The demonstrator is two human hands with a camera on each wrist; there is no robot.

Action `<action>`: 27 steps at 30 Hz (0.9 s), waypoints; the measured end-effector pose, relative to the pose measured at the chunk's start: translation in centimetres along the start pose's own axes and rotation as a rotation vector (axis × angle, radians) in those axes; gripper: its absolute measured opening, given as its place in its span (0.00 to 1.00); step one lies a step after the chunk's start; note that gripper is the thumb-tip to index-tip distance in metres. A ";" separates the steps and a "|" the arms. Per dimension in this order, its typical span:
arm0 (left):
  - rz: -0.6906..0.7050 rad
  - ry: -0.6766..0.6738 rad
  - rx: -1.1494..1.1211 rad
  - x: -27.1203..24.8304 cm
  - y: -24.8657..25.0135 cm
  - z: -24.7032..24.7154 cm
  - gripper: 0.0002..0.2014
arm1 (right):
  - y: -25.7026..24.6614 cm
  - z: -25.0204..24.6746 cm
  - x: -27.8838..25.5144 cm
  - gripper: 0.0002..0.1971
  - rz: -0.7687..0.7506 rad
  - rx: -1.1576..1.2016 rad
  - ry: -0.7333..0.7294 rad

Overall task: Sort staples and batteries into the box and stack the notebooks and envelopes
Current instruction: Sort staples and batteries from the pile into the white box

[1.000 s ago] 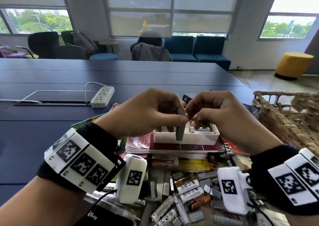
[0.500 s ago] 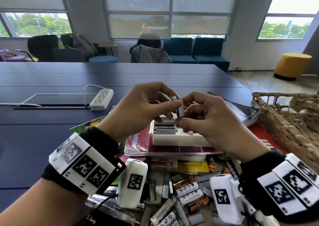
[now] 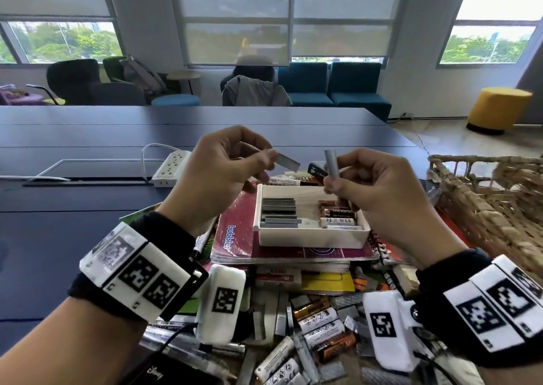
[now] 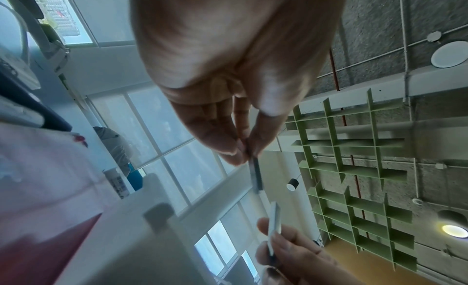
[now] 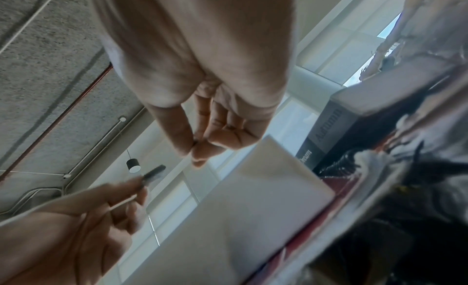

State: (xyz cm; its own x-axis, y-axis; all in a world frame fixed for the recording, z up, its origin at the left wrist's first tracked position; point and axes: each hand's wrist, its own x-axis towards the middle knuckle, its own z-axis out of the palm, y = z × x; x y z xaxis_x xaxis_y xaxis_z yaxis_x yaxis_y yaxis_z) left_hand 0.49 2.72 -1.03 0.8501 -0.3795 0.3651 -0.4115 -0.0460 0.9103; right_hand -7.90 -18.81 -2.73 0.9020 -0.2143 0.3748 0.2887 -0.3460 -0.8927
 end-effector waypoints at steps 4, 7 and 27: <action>-0.041 -0.079 0.153 0.1 -1.4 0.4 0.07 | 0.1 -0.2 0.0 0.07 -0.018 -0.056 0.032; -0.028 -0.107 0.324 0.0 -2.4 0.9 0.04 | 0.2 -0.2 0.0 0.08 -0.012 -0.050 0.031; 0.044 -0.288 0.811 -0.6 -1.2 0.8 0.11 | 0.4 0.1 0.0 0.09 -0.026 -0.077 0.001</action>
State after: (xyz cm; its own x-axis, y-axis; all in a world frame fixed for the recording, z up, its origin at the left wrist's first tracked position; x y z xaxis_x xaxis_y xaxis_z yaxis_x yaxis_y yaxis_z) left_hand 0.20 2.24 -2.48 0.7567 -0.6110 0.2325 -0.6428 -0.6302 0.4356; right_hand -7.75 -18.86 -3.11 0.8940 -0.2053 0.3981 0.2867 -0.4208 -0.8607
